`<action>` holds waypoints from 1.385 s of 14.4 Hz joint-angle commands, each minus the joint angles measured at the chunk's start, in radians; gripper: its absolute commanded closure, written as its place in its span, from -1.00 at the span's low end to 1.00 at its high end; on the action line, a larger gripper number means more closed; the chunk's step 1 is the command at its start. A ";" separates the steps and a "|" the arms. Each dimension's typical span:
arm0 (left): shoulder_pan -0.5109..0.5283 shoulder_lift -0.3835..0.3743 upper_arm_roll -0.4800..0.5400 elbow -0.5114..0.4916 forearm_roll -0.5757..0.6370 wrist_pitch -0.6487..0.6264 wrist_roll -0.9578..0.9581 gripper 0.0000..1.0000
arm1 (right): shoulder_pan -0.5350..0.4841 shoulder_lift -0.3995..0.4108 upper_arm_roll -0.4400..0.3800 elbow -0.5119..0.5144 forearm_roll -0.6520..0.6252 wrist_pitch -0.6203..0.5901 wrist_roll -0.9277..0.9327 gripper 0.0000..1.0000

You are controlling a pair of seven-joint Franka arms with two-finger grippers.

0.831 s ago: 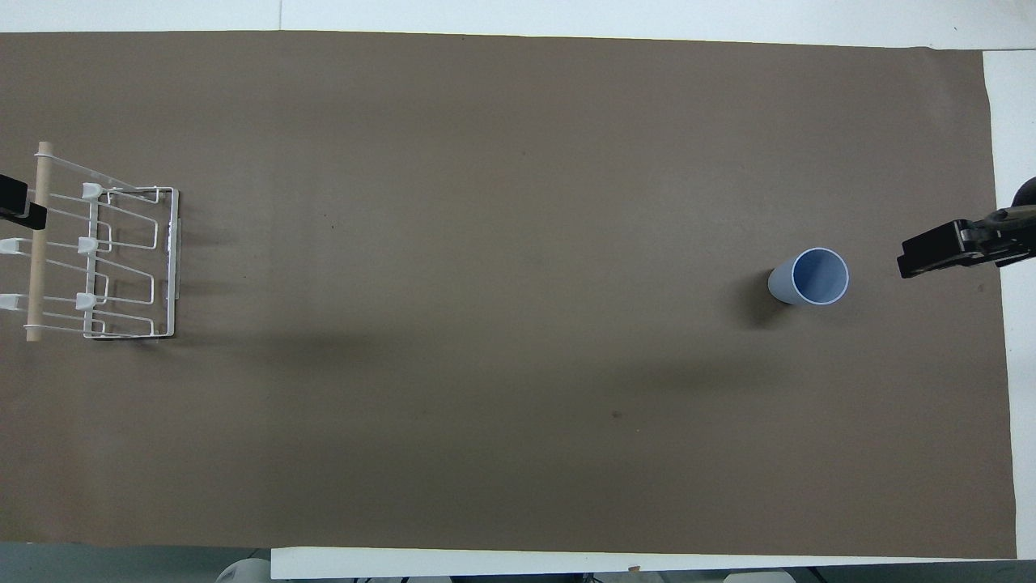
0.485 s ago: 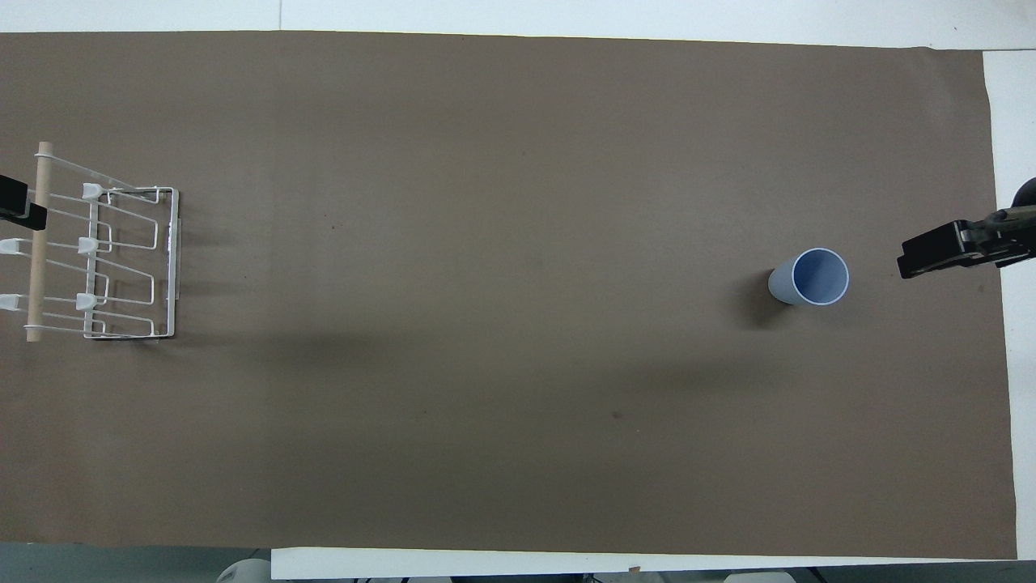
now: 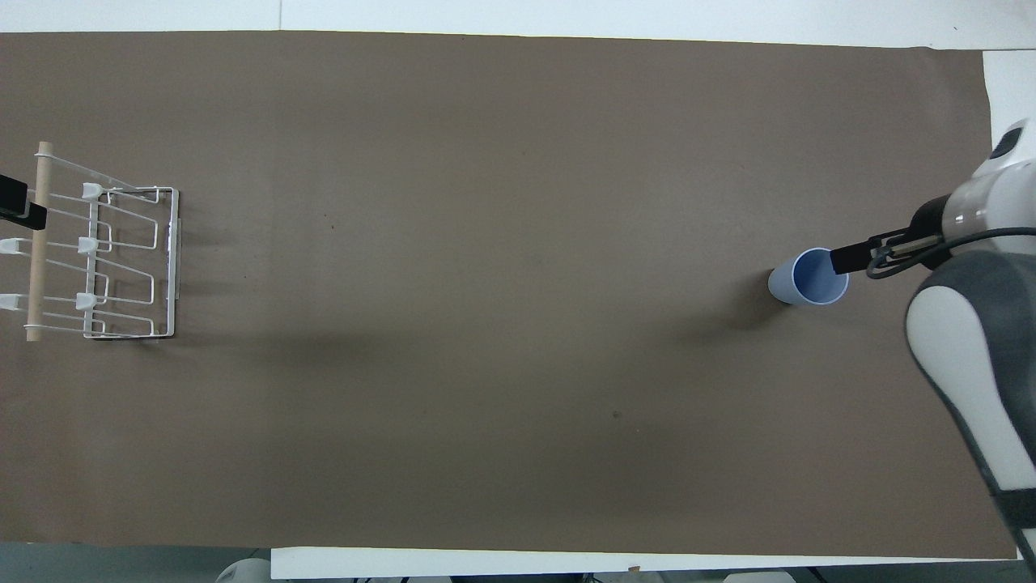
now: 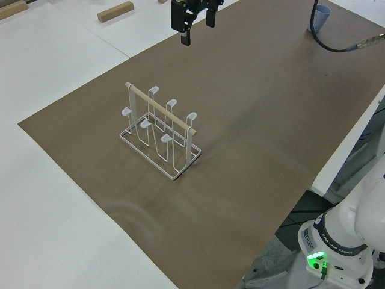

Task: Hang cup on cup holder
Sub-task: 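Reach the right gripper to the blue cup and grasp its base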

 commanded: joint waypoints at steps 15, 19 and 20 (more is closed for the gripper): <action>0.005 -0.027 -0.002 -0.029 0.013 -0.008 0.004 -1.00 | -0.083 0.145 0.005 -0.143 0.050 0.247 -0.223 0.75; 0.005 -0.027 -0.002 -0.029 0.013 -0.008 0.004 -1.00 | -0.074 0.145 0.005 -0.137 0.050 0.244 -0.224 1.00; 0.005 -0.027 -0.002 -0.029 0.013 -0.008 0.004 -1.00 | -0.074 0.147 0.006 -0.132 0.050 0.238 -0.227 1.00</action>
